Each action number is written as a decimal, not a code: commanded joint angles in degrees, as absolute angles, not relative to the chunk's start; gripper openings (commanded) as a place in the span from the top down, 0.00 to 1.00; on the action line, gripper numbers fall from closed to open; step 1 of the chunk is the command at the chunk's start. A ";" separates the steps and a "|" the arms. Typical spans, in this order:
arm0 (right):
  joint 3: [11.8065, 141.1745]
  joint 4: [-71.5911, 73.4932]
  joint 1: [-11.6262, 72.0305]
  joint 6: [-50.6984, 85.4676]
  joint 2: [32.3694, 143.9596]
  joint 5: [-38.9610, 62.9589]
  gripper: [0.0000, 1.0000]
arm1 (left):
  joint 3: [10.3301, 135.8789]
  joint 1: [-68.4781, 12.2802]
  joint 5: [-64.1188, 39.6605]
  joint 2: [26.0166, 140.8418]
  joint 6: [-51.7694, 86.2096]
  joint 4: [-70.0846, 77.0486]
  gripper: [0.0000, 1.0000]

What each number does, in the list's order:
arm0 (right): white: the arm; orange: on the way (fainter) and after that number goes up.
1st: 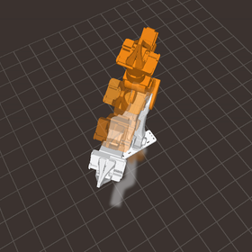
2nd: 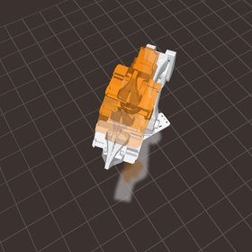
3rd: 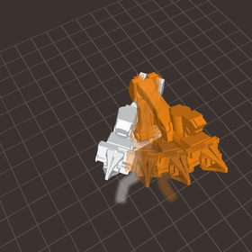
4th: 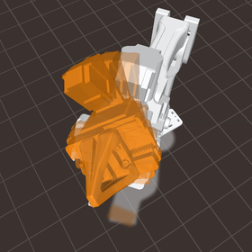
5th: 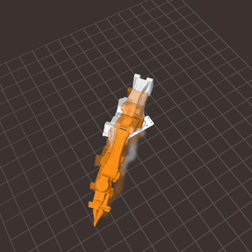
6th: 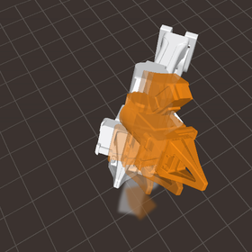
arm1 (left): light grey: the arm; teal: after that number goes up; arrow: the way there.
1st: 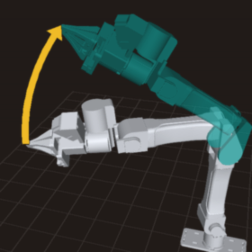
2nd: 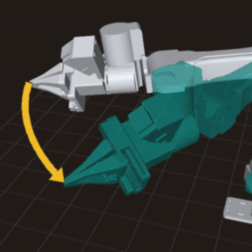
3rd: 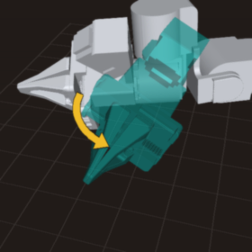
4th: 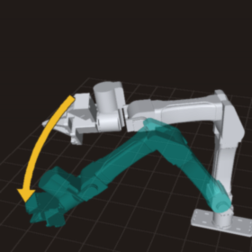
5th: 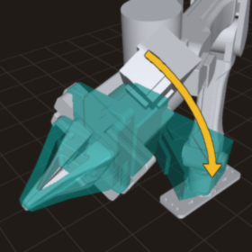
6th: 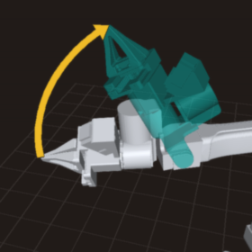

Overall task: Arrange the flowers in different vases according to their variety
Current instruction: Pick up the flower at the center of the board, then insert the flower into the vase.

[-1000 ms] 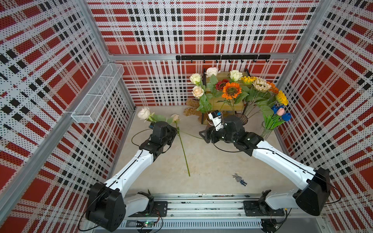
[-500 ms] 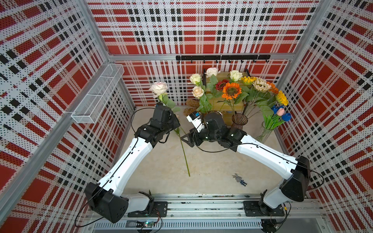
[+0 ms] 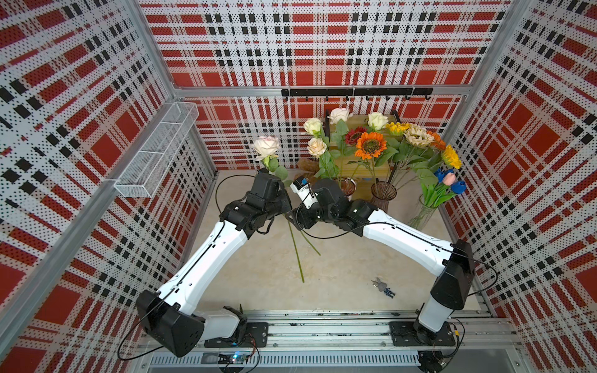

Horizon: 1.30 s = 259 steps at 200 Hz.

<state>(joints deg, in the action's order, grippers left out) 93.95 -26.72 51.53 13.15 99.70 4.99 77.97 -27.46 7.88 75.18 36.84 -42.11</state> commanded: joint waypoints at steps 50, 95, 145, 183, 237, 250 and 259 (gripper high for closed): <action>93.06 -22.13 49.42 12.77 101.75 10.31 0.35 | 77.96 -28.56 5.37 72.20 38.25 -41.77 1.00; 94.16 -21.24 48.69 12.23 103.33 12.47 0.42 | 78.05 -29.54 4.82 71.58 39.36 -41.60 1.00; 95.76 -21.62 48.69 12.28 103.89 14.38 0.97 | 77.87 -30.06 4.20 71.54 39.95 -40.97 1.00; 94.56 -20.39 48.61 13.95 102.43 13.97 1.00 | 78.05 -29.65 7.88 69.84 40.52 -40.93 0.24; 97.77 -22.35 47.39 12.91 101.42 7.01 1.00 | 75.05 -22.75 8.12 63.52 40.08 -48.56 0.21; 98.56 -22.36 46.74 12.03 100.17 4.06 1.00 | 72.09 -21.49 7.56 62.06 40.12 -49.22 0.21; 98.64 -22.13 46.13 11.55 99.08 2.27 1.00 | 69.64 -20.93 6.67 61.34 40.08 -49.22 0.21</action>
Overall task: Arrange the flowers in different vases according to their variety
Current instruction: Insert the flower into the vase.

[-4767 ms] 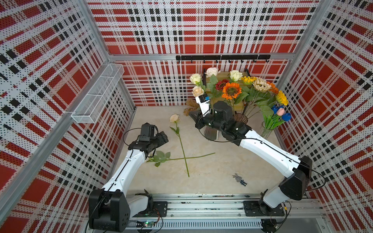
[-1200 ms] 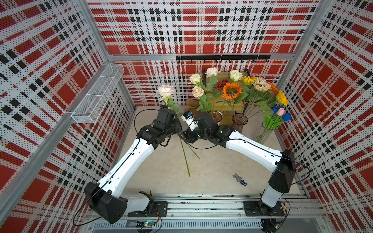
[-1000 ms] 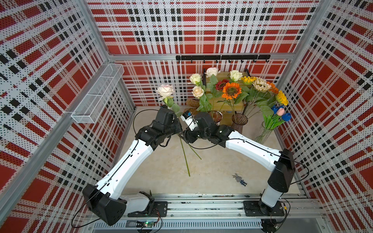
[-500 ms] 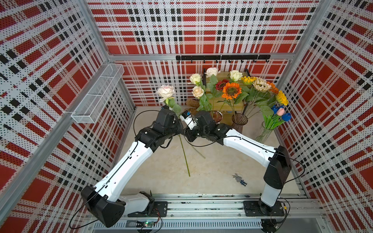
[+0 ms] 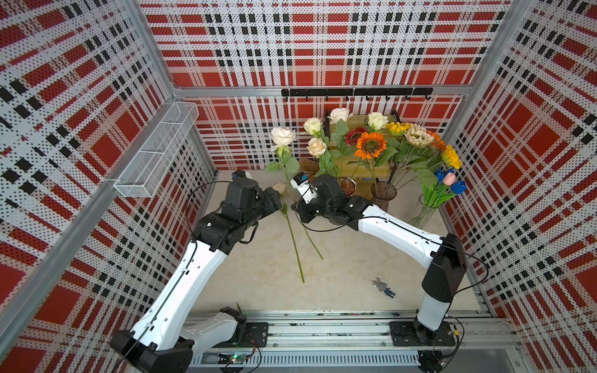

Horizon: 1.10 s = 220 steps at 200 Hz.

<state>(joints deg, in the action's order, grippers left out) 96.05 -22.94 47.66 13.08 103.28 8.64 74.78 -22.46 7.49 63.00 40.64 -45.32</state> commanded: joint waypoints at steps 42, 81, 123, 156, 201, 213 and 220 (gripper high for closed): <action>95.50 -15.28 44.11 7.30 91.14 -3.78 1.00 | 52.57 -20.70 1.31 60.44 41.56 -39.76 0.23; 90.57 -5.48 40.71 3.58 85.00 -5.84 1.00 | 46.58 -19.03 -1.18 67.46 39.62 -29.03 0.27; 90.25 -1.49 36.94 1.92 84.21 -3.34 1.00 | 50.84 -18.48 -0.70 79.74 36.21 -23.95 0.32; 84.96 7.06 35.80 0.78 83.02 -3.77 1.00 | 56.47 -17.06 -1.71 87.54 33.22 -22.76 0.33; 77.75 19.80 34.37 0.59 81.09 -6.64 1.00 | 62.58 -16.80 -2.96 94.48 31.40 -22.74 0.35; 78.47 19.80 34.11 0.86 81.12 -6.55 1.00 | 63.30 -16.87 -3.32 95.52 31.33 -22.74 0.35; 78.97 19.40 34.10 1.02 81.21 -6.59 1.00 | 63.44 -16.87 -3.58 95.92 31.35 -22.73 0.35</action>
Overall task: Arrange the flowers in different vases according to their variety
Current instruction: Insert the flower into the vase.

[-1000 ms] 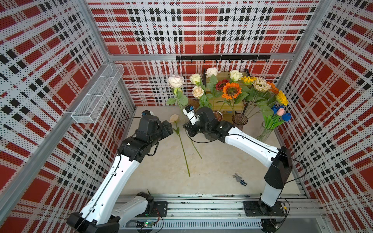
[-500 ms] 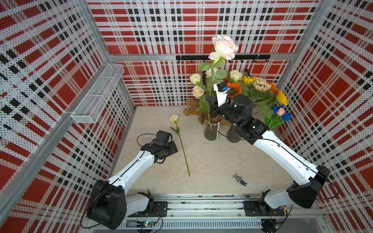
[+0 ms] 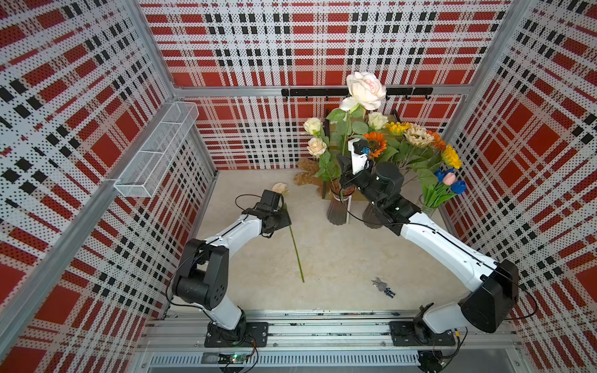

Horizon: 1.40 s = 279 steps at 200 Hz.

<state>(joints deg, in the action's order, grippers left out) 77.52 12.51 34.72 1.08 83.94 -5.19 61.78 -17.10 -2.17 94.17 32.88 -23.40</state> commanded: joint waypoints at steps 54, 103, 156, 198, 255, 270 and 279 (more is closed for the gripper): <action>80.51 18.61 33.77 1.04 81.64 -6.70 1.00 | 63.04 -16.87 -3.02 97.97 31.46 -22.23 0.36; 78.78 19.88 31.69 3.62 84.16 -5.09 1.00 | 63.18 -17.05 -3.14 98.61 31.55 -21.96 0.36; 72.57 20.79 30.55 7.61 86.88 -4.22 1.00 | 62.93 -17.05 -3.41 98.62 31.47 -21.95 0.37; 70.34 15.81 30.44 9.22 88.68 -4.21 0.68 | 62.80 -17.05 -3.56 98.35 31.29 -21.89 0.37; 77.38 -5.97 30.63 14.29 86.73 -7.15 0.03 | 63.87 -17.05 -3.64 99.56 31.20 -21.96 0.37; 75.40 -9.01 30.59 17.13 83.90 -7.15 0.01 | 64.44 -17.05 -3.64 99.75 31.29 -21.90 0.37; 73.62 -10.15 30.59 18.64 81.90 -6.67 0.00 | 64.88 -17.05 -3.65 100.08 31.22 -21.91 0.37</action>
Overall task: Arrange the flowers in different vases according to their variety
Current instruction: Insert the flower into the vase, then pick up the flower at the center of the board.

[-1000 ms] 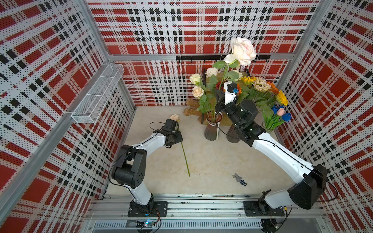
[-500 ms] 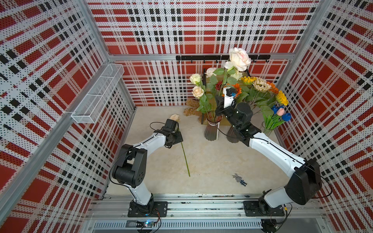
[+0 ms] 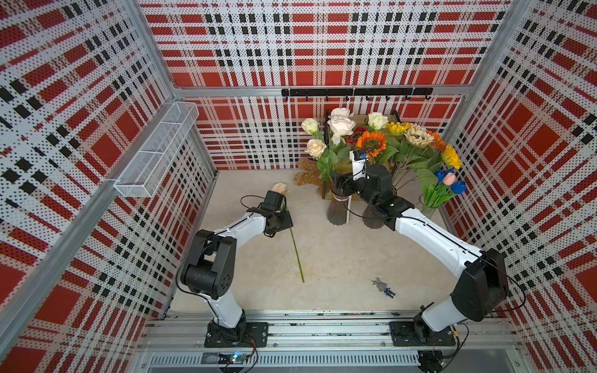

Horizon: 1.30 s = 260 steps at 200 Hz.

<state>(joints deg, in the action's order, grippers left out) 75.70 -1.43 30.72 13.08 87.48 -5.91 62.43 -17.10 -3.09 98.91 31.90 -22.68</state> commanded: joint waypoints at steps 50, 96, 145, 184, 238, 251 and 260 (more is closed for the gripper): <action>65.15 -15.42 31.03 21.76 71.79 -5.06 0.00 | 70.59 -18.68 -0.62 104.82 30.63 -25.43 0.40; 60.12 -19.41 31.10 24.08 63.77 -6.54 0.00 | 79.43 -21.71 5.34 111.76 29.90 -33.40 0.45; 56.10 -19.84 31.11 25.58 59.59 -7.46 0.00 | 84.33 -23.66 8.36 116.65 29.01 -40.18 0.48; 55.73 -20.37 31.11 24.93 59.49 -7.57 0.00 | 82.67 -23.63 8.44 117.34 29.56 -41.26 0.50; 55.79 -20.04 31.04 25.14 60.16 -6.40 0.00 | 83.27 -24.41 8.08 120.84 29.72 -40.43 0.71; 55.46 -19.85 31.03 25.38 60.08 -6.31 0.00 | 83.65 -24.49 8.21 121.54 29.54 -40.51 0.76; 55.05 -19.62 31.03 25.58 60.09 -5.99 0.00 | 83.83 -24.53 8.35 121.72 29.45 -40.52 0.81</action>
